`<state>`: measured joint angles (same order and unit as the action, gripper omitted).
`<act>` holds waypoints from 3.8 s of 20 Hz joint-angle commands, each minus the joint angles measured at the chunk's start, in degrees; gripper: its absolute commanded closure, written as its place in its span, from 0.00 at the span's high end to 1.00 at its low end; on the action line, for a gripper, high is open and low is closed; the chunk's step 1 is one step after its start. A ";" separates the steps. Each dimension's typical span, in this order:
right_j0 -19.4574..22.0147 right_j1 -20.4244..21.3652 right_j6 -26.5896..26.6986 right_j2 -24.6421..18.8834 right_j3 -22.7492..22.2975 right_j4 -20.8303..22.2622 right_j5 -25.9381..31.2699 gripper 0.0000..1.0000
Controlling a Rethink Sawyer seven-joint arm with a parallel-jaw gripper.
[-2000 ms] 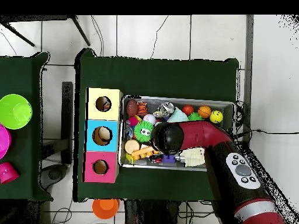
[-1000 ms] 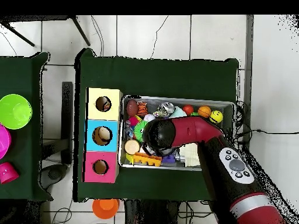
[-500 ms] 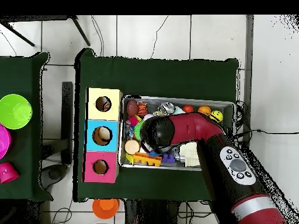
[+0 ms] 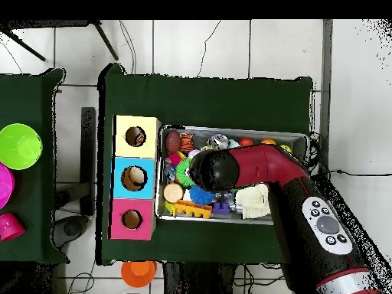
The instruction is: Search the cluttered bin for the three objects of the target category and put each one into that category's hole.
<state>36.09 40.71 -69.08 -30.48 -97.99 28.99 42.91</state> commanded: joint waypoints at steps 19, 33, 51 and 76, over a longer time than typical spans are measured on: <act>-2.18 -9.21 -3.21 2.83 5.54 5.82 -17.27 1.00; -5.19 -9.36 -5.32 7.64 10.20 11.11 -21.86 1.00; -4.79 -19.96 0.74 7.25 14.27 10.83 -16.73 1.00; -12.05 -22.56 6.31 16.07 22.39 14.16 -4.33 1.00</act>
<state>25.12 21.84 -69.08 -19.13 -79.59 37.50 27.68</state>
